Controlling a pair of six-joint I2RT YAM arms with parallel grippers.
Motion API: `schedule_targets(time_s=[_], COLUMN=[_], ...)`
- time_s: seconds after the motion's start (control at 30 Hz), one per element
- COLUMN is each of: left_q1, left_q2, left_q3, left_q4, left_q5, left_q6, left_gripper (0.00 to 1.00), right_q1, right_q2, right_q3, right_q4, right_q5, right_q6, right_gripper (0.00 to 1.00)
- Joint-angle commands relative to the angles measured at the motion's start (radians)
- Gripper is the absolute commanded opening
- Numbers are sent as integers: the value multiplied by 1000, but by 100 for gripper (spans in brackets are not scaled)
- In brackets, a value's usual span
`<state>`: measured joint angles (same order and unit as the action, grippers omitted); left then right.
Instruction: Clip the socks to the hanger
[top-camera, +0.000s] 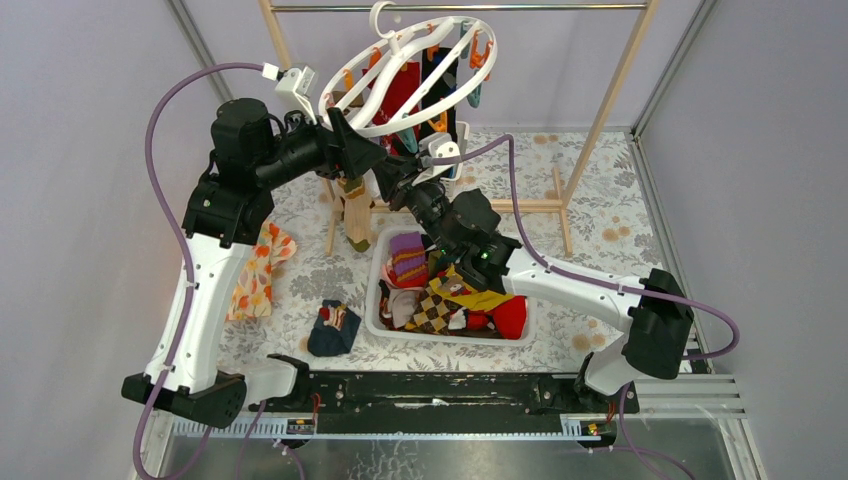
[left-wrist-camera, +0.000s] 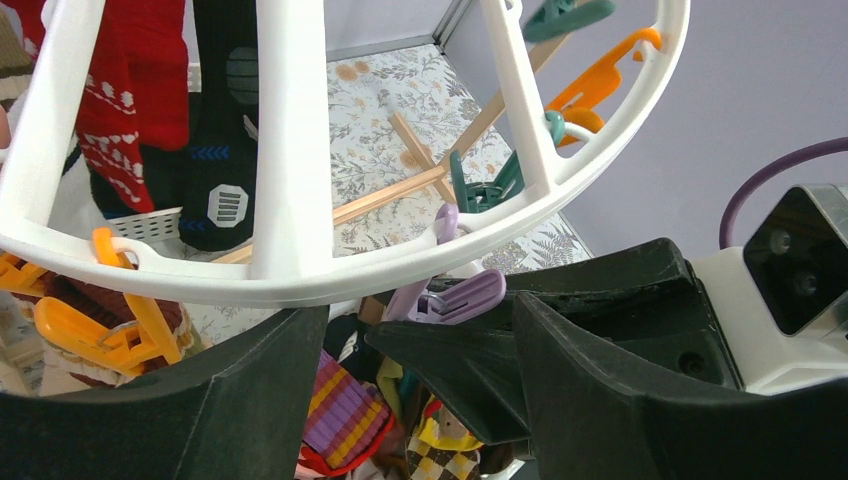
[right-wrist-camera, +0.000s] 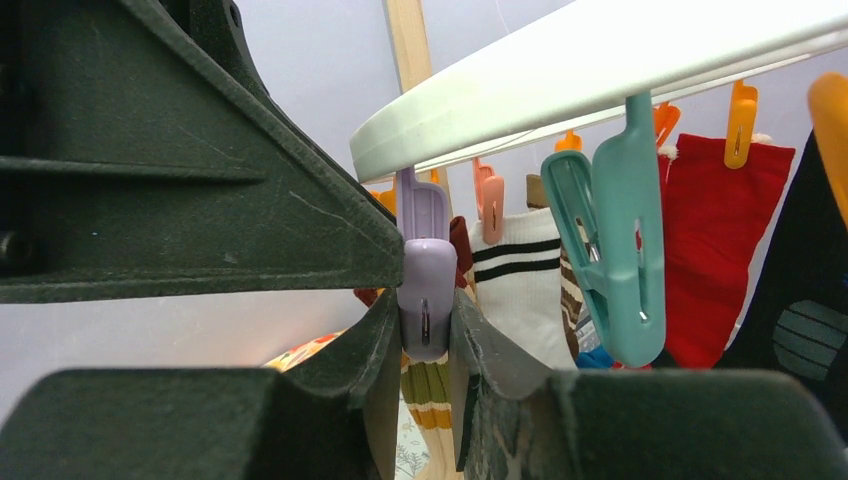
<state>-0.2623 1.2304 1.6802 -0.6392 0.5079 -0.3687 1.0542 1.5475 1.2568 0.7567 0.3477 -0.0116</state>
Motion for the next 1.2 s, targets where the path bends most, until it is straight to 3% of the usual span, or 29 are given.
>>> schedule_targets(time_s=[0.0, 0.23, 0.43, 0.6, 0.73, 1.0, 1.17], left_q1=[-9, -9, -9, -9, -8, -8, -8], left_q2=[6, 34, 37, 10, 9, 4, 10], left_q3=[-6, -8, -45, -107, -107, -86, -83], left_q4=[137, 209, 284, 363, 369, 362, 345], left_q5=[8, 64, 118, 110, 61, -14, -26], left_q6=[25, 18, -24, -94, -167, -220, -239], left_gripper=[75, 74, 67, 50, 29, 2, 0], right_q1=[28, 27, 27, 27, 27, 27, 23], right_q2=[-29, -56, -75, -80, -79, -78, -103], right_q3=[43, 49, 59, 77, 100, 105, 86], right_q4=[45, 9, -18, -50, -95, -123, -129], right_q5=[-39, -83, -102, -123, -137, -148, -142], right_q6=[-30, -4, 5, 47, 72, 152, 182], right_gripper=[2, 2, 2, 1, 2, 24, 47])
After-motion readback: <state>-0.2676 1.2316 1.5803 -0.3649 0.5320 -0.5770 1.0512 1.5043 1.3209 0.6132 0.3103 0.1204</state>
